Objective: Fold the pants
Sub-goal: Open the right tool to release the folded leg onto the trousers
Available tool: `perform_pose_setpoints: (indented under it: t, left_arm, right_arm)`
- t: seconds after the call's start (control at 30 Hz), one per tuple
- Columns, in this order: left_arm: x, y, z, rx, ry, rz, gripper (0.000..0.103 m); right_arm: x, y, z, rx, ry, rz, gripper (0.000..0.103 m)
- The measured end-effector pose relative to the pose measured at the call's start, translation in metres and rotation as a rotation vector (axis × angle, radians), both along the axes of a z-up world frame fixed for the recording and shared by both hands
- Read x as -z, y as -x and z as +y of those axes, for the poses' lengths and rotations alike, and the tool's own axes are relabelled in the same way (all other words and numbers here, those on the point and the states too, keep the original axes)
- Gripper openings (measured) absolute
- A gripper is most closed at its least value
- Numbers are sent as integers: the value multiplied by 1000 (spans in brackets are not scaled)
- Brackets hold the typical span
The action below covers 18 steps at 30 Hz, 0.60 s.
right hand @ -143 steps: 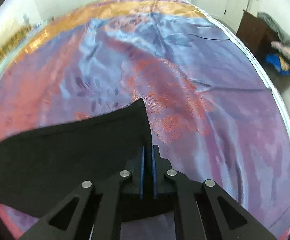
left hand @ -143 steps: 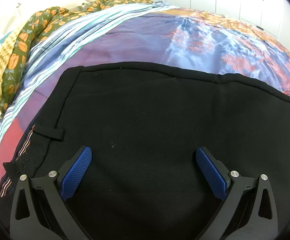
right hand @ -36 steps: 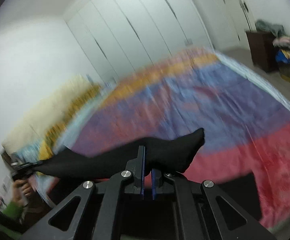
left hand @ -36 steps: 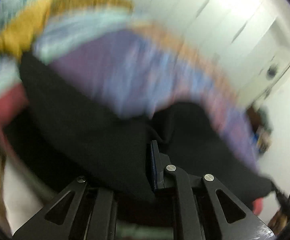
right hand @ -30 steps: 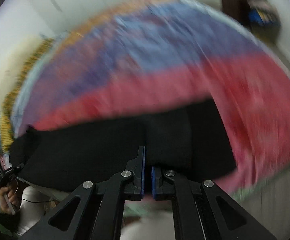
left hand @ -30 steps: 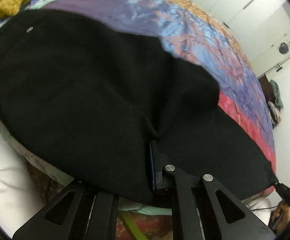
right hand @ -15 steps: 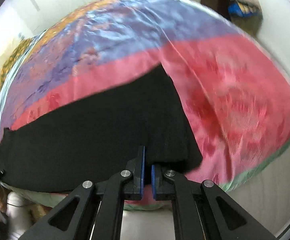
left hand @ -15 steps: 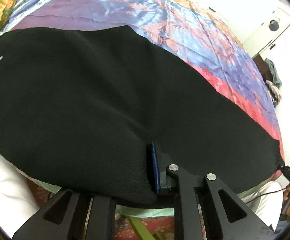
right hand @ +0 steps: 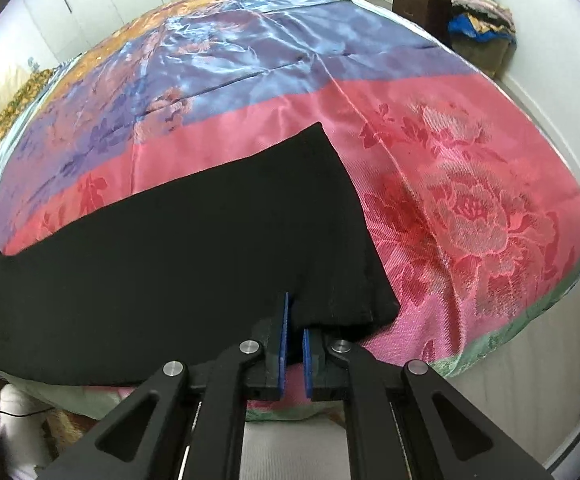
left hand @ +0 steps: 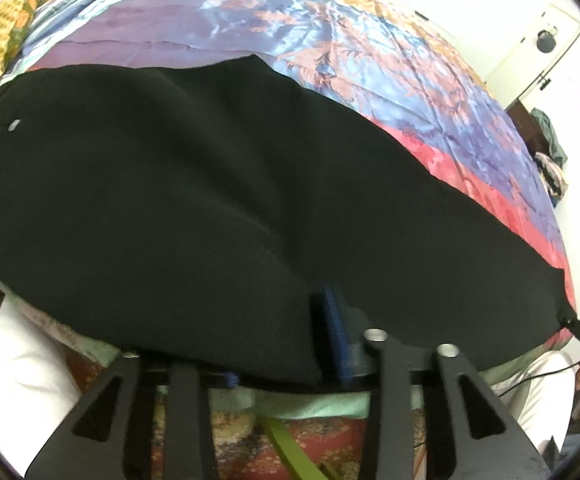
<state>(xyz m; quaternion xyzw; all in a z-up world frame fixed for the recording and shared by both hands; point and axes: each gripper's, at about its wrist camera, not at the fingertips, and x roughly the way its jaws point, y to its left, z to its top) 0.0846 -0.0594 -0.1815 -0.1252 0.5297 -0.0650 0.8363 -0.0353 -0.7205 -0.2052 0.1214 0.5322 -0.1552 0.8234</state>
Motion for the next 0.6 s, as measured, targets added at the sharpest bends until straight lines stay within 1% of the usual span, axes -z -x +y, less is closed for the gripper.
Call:
perform_pose_setpoints:
  t: [0.03, 0.07, 0.1, 0.13, 0.17, 0.2, 0.23, 0.3, 0.37, 0.4, 0.47, 0.5, 0.53, 0.6]
  left_arm:
    - [-2, 2, 3, -5, 4, -7, 43]
    - [-3, 4, 5, -12, 11, -12, 43]
    - [-3, 4, 8, -18, 19, -15, 41]
    - [-1, 2, 10, -24, 30, -15, 36]
    - [1, 2, 13, -28, 37, -10, 31]
    - [2, 3, 16, -30, 43, -4, 22]
    - [3, 4, 18, -31, 53, 3, 19]
    - [2, 5, 20, -30, 61, 7, 18]
    - [0, 8, 20, -25, 57, 12, 18]
    - [-2, 9, 21, -24, 51, 18, 22]
    - [-5, 13, 23, -35, 26, 50, 38]
    - [-8, 17, 25, -42, 7, 62, 52]
    - [-12, 21, 28, -46, -6, 64, 59]
    - [-26, 34, 36, -48, -34, 47, 59]
  right_arm:
    - [0, -1, 1, -2, 11, 1, 7]
    - [-2, -1, 3, -7, 24, 1, 10]
    - [-3, -1, 4, -8, 33, 3, 19]
    - [-5, 1, 4, -6, 39, -2, 25]
    - [-7, 3, 4, -8, 41, -12, 38]
    - [-11, 6, 5, -6, 44, -32, 52]
    - [-15, 10, 6, 0, 45, -50, 57]
    - [-22, 21, 6, 38, 30, -85, 69]
    - [-25, 32, 6, 84, 31, -100, 77]
    - [-28, 41, 6, 115, 36, -113, 77]
    - [-33, 53, 5, 167, 61, -134, 77]
    - [-39, 61, 5, 198, 82, -155, 77]
    - [-45, 65, 5, 211, 93, -168, 77]
    - [-61, 71, 8, 239, 135, -212, 77]
